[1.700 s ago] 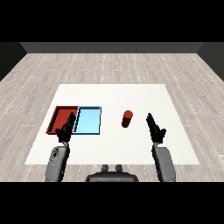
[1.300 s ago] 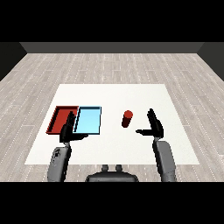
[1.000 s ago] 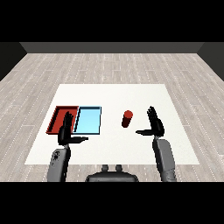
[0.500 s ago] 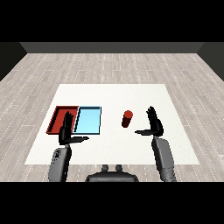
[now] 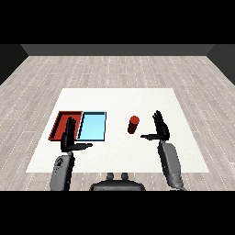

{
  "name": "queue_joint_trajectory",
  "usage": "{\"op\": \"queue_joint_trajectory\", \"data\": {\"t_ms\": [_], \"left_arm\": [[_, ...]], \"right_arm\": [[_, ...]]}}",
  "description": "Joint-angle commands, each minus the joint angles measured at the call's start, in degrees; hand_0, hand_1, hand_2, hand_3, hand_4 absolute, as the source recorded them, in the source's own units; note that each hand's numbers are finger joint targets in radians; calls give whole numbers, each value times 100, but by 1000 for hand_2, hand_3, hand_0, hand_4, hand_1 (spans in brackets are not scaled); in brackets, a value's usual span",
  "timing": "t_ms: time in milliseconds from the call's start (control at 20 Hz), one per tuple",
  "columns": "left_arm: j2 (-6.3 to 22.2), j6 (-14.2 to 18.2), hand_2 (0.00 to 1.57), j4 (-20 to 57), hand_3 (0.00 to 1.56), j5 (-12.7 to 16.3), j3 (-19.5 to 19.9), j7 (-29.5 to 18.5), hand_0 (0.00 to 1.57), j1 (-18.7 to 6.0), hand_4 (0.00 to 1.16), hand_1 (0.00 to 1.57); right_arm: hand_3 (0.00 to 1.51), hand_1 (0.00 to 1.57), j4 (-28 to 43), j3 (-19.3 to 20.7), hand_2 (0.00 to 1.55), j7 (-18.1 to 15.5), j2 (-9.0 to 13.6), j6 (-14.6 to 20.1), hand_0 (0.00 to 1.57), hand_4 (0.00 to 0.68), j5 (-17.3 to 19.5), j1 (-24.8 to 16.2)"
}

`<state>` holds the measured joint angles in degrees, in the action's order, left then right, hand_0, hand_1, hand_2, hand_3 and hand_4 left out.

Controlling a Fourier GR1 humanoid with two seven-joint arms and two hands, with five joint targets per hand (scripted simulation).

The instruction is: Pick the red can and put it in the red box

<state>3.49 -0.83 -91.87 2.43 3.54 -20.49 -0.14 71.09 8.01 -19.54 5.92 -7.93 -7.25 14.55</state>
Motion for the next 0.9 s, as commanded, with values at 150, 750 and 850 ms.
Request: {"op": "queue_joint_trajectory", "data": {"t_ms": [150,750,850], "left_arm": [[-156,-84,0,75,0,-48,-151,-426,0,325,0,0],[-87,-227,0,162,0,166,-10,-422,0,294,0,0],[-55,-265,0,-53,0,200,-30,-270,0,300,0,0]], "right_arm": [[0,0,-721,136,0,-158,58,-184,0,0,-224,465],[0,0,-1641,-4,0,-349,-354,150,0,0,-245,982],[0,0,-2086,37,0,-622,-333,133,0,0,-194,1017]]}}
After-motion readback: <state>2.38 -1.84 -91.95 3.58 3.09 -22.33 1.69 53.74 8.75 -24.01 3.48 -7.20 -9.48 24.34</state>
